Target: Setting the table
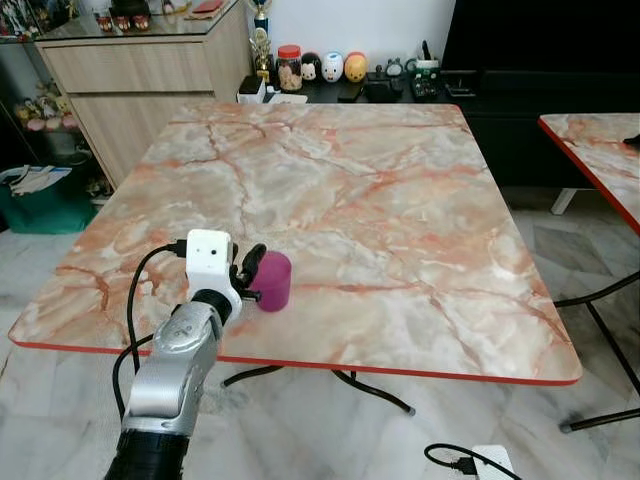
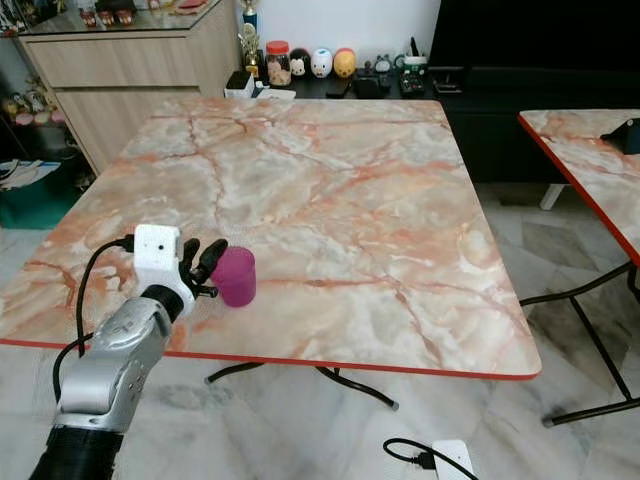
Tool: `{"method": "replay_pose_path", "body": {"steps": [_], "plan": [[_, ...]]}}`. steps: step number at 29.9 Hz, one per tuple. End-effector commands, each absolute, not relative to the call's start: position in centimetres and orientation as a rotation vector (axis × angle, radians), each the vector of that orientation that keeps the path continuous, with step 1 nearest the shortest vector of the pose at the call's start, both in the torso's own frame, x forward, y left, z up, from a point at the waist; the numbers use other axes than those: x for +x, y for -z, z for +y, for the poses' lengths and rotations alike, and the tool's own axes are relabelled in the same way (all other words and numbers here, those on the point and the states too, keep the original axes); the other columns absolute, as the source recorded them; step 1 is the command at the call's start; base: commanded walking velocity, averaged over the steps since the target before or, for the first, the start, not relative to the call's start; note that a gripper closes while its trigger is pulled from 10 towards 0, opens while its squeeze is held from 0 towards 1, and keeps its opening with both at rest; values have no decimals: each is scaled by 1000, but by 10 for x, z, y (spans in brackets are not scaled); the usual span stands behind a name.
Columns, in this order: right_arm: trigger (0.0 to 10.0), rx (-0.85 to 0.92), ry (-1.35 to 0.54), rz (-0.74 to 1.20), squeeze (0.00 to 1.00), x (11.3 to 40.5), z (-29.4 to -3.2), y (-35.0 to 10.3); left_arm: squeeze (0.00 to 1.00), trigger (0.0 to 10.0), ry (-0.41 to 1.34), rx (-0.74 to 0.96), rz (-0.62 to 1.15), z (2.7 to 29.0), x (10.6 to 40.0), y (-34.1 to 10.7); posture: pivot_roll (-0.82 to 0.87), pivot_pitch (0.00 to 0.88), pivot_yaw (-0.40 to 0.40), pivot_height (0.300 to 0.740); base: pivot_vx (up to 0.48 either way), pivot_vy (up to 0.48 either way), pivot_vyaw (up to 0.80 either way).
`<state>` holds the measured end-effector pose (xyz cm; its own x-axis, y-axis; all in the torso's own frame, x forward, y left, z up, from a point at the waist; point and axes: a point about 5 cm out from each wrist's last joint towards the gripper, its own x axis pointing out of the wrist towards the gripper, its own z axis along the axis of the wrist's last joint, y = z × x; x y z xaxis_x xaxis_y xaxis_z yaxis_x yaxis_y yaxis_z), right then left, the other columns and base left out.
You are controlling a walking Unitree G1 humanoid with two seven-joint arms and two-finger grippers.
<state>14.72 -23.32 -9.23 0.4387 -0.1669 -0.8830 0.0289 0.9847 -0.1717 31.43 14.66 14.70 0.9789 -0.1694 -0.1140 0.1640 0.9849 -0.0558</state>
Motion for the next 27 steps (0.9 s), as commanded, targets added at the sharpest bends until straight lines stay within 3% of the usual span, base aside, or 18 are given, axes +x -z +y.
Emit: {"method": "replay_pose_path", "body": {"steps": [1,2,3,27], "plan": [[10000,-129,137,1121,0,146,-234,93,1000,10000,155,-43,153,150,317,-147,-1,0,29,732,0,0,0],[10000,-129,137,1121,0,146,-234,93,1000,10000,155,-43,153,150,317,-147,-1,0,29,732,0,0,0],[10000,-130,137,1122,0,145,-234,93,0,10000,152,-23,174,153,319,-147,-2,0,30,732,0,0,0],[10000,-124,136,1127,0,145,-233,94,0,10000,233,-109,302,153,319,-147,-14,0,46,732,0,0,0]]}}
